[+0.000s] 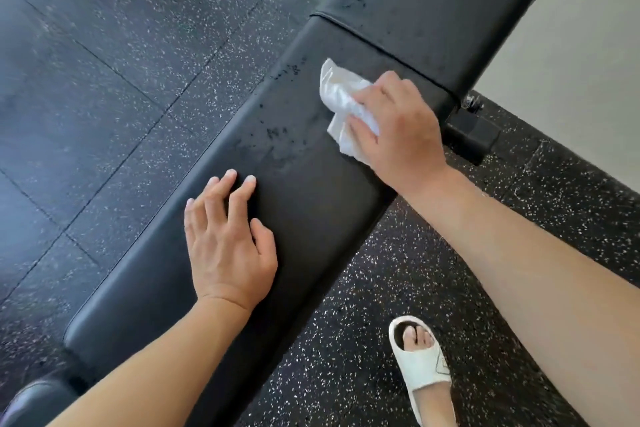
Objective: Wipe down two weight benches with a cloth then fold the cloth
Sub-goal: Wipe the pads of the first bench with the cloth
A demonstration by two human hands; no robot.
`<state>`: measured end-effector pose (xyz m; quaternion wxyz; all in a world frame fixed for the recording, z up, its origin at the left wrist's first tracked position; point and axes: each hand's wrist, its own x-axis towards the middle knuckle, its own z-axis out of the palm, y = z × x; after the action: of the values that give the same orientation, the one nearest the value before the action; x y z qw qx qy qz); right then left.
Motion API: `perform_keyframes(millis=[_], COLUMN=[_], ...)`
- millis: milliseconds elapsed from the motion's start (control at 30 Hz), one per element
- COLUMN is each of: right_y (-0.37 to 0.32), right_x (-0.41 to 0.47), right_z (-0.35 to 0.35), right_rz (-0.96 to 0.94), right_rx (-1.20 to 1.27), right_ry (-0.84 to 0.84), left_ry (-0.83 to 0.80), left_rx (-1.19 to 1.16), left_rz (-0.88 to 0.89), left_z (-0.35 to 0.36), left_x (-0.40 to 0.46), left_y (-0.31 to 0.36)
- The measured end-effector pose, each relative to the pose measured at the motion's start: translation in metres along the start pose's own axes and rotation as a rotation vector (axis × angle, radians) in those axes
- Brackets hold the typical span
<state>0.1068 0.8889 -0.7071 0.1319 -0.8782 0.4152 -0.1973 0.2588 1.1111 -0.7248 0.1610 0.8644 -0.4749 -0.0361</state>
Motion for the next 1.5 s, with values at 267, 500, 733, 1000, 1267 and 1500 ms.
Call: perform_keyframes(millis=[267,500,733,1000,1267,1500], right_y=[-0.092,-0.074,0.006,-0.108,-0.029,-0.009], right_x=[0.058,-0.005,0.079,0.111,0.031,0.118], right_z=[0.057,0.03,0.017,0.069,0.011,0.027], right_rz=[-0.106,-0.368,-0.217,-0.316,-0.58,-0.166], right_rx=[-0.028,0.104,0.006,-0.082,0.053,-0.016], right_ry=[-0.094,-0.2,-0.102,-0.267,-0.328,-0.106], left_ry=[-0.024,-0.043,-0.046,-0.071,-0.077,-0.071], left_rx=[0.022,0.03,0.035,0.052,0.065,0.066], left_rz=[-0.016,-0.02,-0.024,-0.03,-0.023,-0.027], left_z=[-0.002,-0.002,-0.001,-0.005,-0.003,-0.001], left_x=[0.001,0.002,0.003,0.004,0.005,0.004], left_y=[-0.001,-0.001,-0.001,0.002,0.001,-0.001])
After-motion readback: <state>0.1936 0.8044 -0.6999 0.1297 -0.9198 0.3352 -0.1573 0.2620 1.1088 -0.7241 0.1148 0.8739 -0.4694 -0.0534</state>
